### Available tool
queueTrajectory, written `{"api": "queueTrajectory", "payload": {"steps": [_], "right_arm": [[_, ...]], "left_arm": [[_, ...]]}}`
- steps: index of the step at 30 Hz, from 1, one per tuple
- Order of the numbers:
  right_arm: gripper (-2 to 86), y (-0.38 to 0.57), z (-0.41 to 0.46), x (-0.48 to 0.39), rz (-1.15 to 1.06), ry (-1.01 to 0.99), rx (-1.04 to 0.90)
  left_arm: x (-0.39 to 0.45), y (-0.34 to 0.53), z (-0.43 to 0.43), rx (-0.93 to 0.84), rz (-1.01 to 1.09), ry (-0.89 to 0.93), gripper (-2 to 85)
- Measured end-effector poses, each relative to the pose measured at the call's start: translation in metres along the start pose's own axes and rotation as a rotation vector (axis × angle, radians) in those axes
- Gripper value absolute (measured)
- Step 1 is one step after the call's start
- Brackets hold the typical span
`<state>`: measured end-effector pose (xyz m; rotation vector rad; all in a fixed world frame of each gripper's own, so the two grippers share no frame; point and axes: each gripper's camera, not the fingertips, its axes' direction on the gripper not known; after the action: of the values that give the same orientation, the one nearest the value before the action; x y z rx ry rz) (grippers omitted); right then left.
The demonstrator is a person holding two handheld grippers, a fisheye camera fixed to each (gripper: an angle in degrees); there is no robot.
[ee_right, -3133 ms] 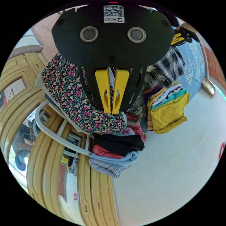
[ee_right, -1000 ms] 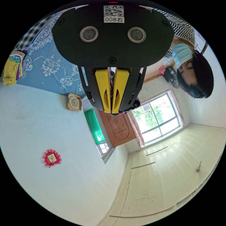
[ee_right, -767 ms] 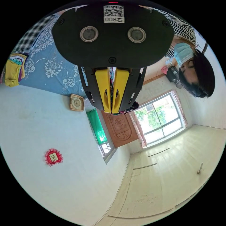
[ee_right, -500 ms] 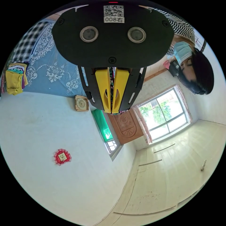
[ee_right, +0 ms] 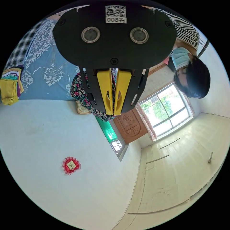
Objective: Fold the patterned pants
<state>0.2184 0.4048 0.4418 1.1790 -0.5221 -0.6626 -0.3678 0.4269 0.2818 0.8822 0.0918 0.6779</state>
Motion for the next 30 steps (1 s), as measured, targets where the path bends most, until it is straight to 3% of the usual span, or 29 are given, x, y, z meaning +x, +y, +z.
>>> {"api": "queueTrajectory", "payload": {"steps": [20,30], "right_arm": [[0.3,-0.109,0.131,0.248,0.210,-0.133,-0.049],[0.3,-0.184,0.180,0.325,0.338,-0.133,-0.084]], "left_arm": [[-0.166,-0.174,-0.013,-0.125,-0.246,0.036,1.7],[-0.215,-0.343,-0.095,-0.120,-0.260,-0.187,1.4]]}}
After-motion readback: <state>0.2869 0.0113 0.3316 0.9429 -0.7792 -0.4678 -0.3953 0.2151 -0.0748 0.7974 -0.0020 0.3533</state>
